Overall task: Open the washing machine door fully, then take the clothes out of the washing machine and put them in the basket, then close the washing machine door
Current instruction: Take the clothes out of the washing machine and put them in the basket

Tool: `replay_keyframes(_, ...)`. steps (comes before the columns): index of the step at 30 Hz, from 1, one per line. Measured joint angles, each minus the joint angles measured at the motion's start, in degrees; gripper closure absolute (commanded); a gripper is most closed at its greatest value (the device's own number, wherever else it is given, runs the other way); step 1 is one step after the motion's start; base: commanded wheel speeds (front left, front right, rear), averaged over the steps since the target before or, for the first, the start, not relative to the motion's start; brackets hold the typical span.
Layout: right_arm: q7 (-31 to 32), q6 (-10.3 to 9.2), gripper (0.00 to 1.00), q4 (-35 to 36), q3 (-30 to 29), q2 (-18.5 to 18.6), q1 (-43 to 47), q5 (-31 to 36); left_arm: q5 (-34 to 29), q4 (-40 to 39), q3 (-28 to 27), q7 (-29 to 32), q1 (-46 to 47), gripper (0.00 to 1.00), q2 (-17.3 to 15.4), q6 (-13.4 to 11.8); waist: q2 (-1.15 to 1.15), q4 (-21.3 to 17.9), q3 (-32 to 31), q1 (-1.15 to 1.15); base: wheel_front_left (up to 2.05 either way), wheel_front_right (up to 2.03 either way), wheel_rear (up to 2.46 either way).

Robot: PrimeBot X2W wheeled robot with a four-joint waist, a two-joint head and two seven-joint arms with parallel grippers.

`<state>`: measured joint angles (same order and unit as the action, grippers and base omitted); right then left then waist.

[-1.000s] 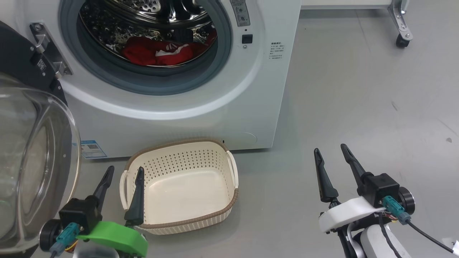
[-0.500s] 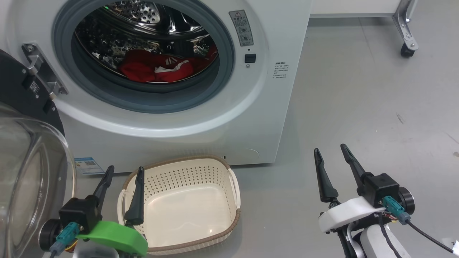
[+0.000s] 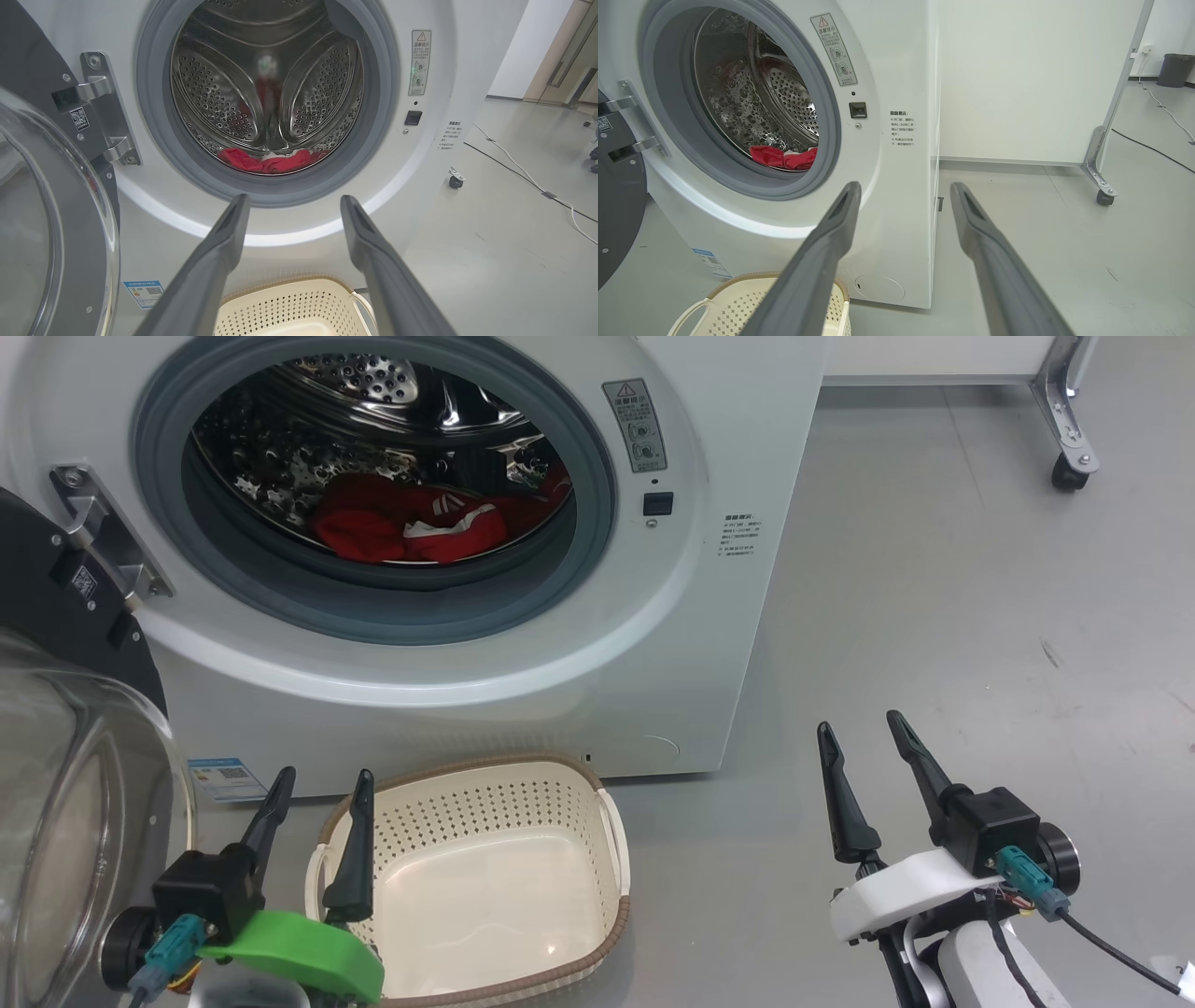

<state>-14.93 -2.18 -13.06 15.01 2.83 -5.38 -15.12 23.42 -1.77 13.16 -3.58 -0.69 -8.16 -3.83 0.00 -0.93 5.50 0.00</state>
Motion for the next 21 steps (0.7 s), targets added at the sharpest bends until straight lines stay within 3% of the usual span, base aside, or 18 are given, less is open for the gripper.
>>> replay_keyframes(21,0.0,-0.01,0.00,0.1,0.2,0.0,-0.2,0.0,0.0,0.0,0.2,0.9,0.0,0.00,0.1,-0.4,0.00,-0.2,1.6,0.00,0.00,0.00,0.00)
